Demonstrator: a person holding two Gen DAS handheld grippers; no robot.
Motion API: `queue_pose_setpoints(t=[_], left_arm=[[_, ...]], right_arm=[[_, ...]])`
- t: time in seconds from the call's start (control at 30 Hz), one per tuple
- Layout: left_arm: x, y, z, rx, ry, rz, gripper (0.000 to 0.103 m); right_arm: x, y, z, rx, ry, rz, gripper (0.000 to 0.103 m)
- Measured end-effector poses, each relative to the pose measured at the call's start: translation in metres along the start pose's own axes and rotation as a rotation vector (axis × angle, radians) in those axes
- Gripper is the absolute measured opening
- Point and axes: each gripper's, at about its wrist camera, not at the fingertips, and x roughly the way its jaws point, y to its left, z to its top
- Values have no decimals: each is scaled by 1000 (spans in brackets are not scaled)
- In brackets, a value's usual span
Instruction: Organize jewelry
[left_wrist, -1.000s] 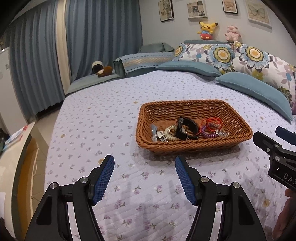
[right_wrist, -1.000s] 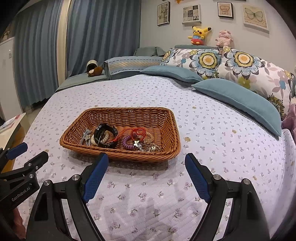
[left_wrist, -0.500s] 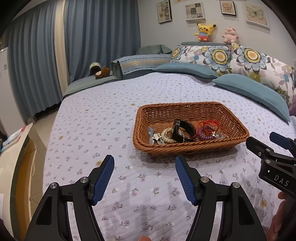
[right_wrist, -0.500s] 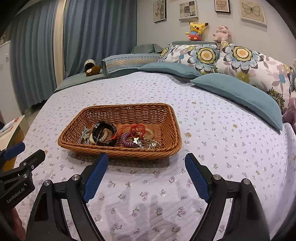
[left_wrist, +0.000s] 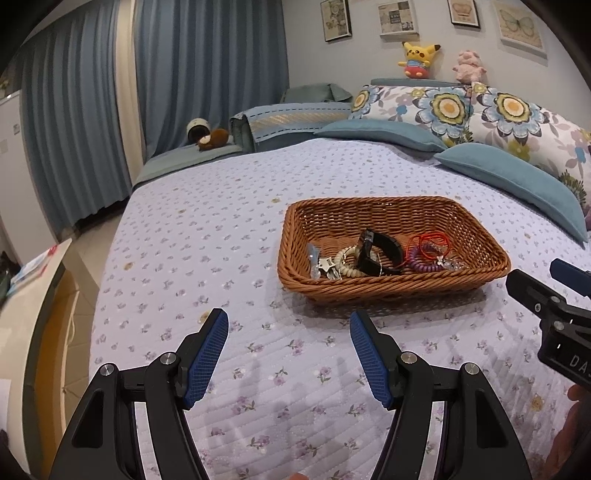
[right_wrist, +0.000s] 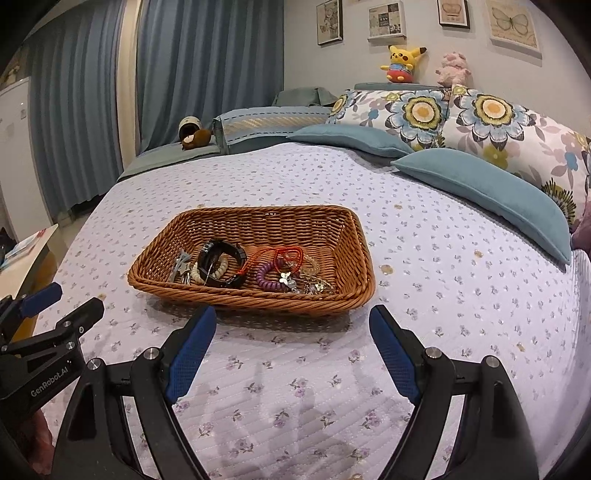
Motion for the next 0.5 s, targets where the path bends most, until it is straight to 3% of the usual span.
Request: queue_pose_setpoints(t=[0.5], left_arm=[[-6,2,2,-9,-21,-2,70]], right_arm=[[-6,1,2,-1,-25,-1,86]])
